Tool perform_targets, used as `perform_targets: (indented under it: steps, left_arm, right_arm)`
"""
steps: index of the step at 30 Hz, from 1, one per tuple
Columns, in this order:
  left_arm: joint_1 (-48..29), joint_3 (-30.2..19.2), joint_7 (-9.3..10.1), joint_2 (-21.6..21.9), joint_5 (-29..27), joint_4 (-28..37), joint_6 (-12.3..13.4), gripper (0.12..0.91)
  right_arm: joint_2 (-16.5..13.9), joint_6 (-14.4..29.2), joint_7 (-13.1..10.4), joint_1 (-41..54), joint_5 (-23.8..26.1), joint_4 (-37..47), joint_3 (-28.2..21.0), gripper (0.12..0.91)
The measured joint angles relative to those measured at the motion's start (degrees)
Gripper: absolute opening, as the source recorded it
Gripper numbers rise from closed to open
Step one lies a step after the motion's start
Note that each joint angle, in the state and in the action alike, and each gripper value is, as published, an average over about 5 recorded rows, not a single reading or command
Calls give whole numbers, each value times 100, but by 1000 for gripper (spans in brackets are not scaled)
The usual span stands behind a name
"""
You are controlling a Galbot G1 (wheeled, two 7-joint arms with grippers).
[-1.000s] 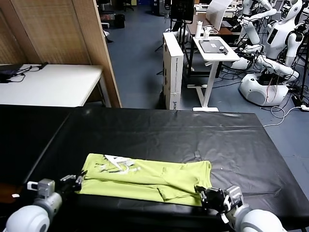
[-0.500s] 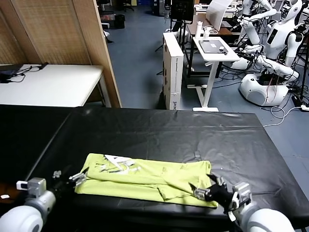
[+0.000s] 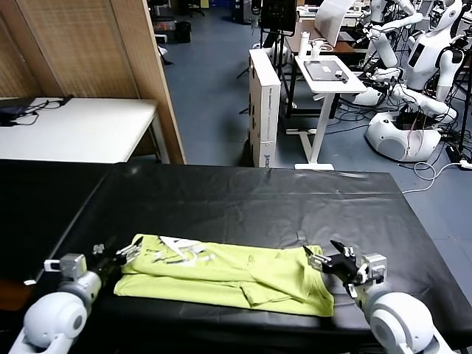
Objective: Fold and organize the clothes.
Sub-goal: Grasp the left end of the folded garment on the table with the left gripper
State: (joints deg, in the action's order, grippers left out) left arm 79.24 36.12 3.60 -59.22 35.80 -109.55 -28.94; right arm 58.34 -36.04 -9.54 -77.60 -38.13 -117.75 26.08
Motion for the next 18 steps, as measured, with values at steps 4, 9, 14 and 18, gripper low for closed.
perform_targets:
  steps: [4, 9, 14, 18]
  left_arm:
    - [-95, -69, -54, -38, -16, 96, 44, 907]
    - [-238, -175, -64, -100, -21, 223, 62, 882]
    - [-304, -223, -64, -135, -21, 297, 62, 745]
    - [-313, -226, -75, -140, -21, 343, 79, 541]
  right_arm:
    - [28, -9, 5, -24, 28, 7, -2, 907]
    - [46, -11, 33, -53, 63, 20, 12, 848]
    - [80, -8, 85, -35, 121, 65, 10, 591]
    - [143, 15, 105, 1, 200, 120, -34, 333]
